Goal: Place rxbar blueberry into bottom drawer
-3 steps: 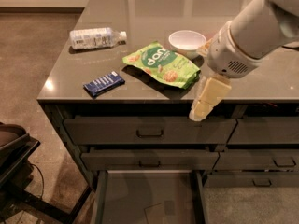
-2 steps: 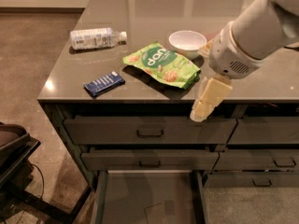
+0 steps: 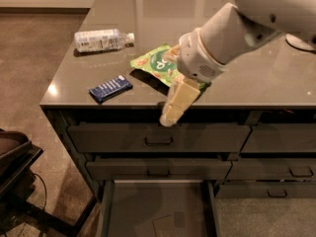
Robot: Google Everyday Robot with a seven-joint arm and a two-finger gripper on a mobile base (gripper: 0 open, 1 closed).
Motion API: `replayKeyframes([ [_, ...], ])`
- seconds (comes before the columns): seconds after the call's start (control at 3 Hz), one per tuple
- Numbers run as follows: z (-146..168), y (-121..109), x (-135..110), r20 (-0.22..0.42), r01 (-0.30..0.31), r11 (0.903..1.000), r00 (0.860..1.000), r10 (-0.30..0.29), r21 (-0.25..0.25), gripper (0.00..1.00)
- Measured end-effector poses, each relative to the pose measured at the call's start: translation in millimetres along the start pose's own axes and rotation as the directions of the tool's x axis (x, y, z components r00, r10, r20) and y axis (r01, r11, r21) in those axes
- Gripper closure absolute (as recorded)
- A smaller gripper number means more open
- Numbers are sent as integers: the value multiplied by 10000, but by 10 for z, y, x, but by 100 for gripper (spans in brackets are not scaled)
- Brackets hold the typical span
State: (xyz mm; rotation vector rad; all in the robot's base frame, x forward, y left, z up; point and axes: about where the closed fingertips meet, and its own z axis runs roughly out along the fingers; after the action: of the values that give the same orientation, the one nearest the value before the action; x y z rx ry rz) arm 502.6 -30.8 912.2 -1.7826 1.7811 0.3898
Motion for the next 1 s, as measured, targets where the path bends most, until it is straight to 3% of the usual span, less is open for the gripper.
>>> replayKeyframes([
  [0.33,329,-125,-436,959,945,9948,9913,-905,-377,0],
  [1.0,338,-102,-437,1010,858,9957,9915,-818,-359,0],
])
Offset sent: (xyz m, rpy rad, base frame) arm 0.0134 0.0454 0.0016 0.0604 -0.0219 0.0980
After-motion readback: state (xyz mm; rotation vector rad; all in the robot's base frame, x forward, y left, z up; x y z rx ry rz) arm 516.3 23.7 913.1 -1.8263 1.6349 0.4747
